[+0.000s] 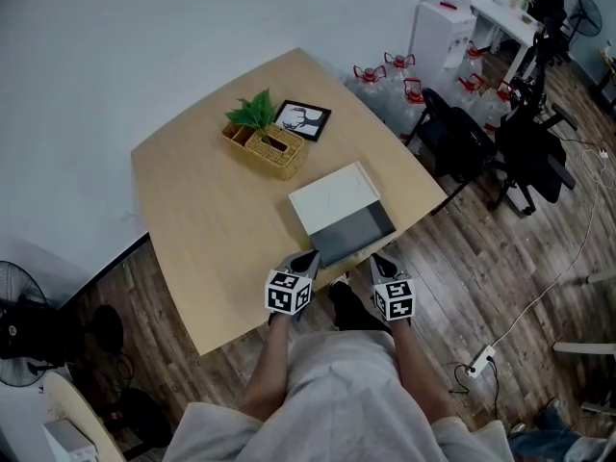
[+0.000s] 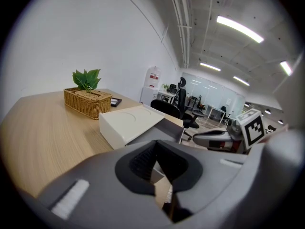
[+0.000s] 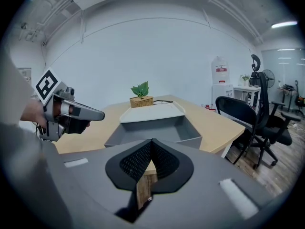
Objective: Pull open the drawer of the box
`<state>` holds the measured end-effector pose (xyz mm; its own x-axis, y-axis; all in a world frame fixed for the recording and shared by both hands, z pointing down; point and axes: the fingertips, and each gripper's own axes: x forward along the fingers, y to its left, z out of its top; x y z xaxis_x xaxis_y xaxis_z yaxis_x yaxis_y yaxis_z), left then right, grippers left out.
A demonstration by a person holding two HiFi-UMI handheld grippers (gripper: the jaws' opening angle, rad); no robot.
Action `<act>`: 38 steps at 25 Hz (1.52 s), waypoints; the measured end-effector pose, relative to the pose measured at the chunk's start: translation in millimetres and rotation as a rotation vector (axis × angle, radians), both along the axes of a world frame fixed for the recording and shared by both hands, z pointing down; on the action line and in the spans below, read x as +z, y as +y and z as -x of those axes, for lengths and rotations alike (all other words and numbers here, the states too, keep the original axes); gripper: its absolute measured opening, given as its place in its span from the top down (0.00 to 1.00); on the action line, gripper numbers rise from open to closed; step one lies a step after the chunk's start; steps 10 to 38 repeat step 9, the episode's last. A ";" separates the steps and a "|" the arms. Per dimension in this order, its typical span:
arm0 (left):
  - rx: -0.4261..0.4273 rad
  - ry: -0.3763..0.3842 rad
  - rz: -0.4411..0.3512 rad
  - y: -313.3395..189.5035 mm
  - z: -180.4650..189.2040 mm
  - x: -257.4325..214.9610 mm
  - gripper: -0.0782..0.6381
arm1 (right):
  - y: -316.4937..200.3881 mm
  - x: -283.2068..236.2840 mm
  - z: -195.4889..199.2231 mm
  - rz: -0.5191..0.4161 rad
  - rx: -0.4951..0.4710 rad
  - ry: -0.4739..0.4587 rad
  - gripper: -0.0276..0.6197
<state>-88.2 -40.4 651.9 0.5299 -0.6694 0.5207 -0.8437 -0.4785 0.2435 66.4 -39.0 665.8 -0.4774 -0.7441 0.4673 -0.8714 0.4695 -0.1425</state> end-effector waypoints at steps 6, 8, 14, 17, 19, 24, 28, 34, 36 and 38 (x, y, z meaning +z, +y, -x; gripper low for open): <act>-0.008 0.001 -0.001 -2.9 5.8 -3.2 0.82 | -3.5 -4.2 5.3 -0.002 -0.008 0.003 0.95; -0.011 0.004 -0.002 -3.1 7.2 -4.6 0.82 | -3.3 -4.8 6.8 -0.001 -0.011 0.004 0.95; -0.013 0.006 -0.003 -3.3 7.7 -5.3 0.82 | -3.2 -5.1 7.5 -0.002 -0.013 0.005 0.95; -0.013 0.006 -0.003 -3.3 7.7 -5.3 0.82 | -3.2 -5.1 7.5 -0.002 -0.013 0.005 0.95; -0.013 0.006 -0.003 -3.3 7.7 -5.3 0.82 | -3.2 -5.1 7.5 -0.002 -0.013 0.005 0.95; -0.013 0.006 -0.003 -3.3 7.7 -5.3 0.82 | -3.2 -5.1 7.5 -0.002 -0.013 0.005 0.95; -0.013 0.006 -0.003 -3.3 7.7 -5.3 0.82 | -3.2 -5.1 7.5 -0.002 -0.013 0.005 0.95; -0.013 0.006 -0.003 -3.3 7.7 -5.3 0.82 | -3.2 -5.1 7.5 -0.002 -0.013 0.005 0.95; -0.013 0.006 -0.003 -3.3 7.7 -5.3 0.82 | -3.2 -5.1 7.5 -0.002 -0.013 0.005 0.95; -0.013 0.006 -0.003 -3.3 7.7 -5.3 0.82 | -3.2 -5.1 7.5 -0.002 -0.013 0.005 0.95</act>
